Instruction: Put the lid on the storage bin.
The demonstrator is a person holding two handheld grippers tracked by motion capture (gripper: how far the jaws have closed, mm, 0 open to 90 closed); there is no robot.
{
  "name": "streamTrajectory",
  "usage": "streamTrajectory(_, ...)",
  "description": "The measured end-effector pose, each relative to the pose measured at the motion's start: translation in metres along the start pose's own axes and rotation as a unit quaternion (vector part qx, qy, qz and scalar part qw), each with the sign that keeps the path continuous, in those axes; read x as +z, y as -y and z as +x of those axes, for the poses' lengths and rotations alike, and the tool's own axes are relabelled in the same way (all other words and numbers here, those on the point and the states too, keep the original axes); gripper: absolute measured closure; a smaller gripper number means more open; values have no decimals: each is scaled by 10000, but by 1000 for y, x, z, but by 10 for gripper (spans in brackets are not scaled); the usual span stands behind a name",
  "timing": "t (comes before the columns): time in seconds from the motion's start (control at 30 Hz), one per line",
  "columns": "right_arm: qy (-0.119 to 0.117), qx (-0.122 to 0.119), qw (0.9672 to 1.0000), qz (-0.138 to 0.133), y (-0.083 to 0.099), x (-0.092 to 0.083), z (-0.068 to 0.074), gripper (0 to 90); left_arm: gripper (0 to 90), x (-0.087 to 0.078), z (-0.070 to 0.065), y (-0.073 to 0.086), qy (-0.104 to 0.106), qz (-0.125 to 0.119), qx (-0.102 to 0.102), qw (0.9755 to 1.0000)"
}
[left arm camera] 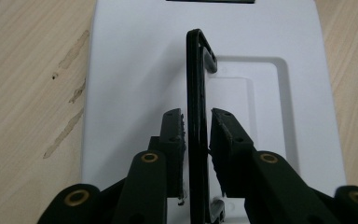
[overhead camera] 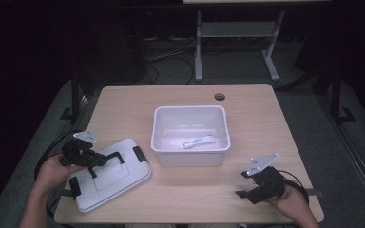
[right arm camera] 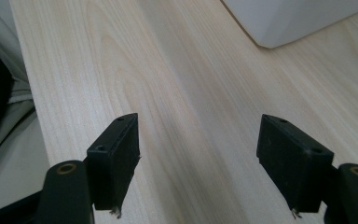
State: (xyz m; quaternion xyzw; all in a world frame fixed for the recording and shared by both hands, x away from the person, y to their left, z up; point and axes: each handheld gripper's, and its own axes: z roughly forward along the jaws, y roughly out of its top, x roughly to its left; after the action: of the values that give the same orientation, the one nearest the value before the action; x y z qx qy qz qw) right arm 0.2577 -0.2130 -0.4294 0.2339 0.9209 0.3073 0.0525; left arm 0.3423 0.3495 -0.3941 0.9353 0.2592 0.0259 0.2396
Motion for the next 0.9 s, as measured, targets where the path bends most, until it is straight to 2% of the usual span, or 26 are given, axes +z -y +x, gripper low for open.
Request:
streamTrajectory(0.2, -17, -22, 10000, 21, 0, 2, 0, 294, 790, 0, 0, -4, 63, 126, 52, 9999)
streamTrajectory(0.53, -47, -17, 10000, 2, 0, 3, 0, 294, 800, 1, 0, -8, 105, 251, 106, 9996)
streamTrajectory(0.9, -55, -45, 10000, -2, 2, 4, 0, 294, 814, 1, 0, -10, 202, 324, 76, 9992)
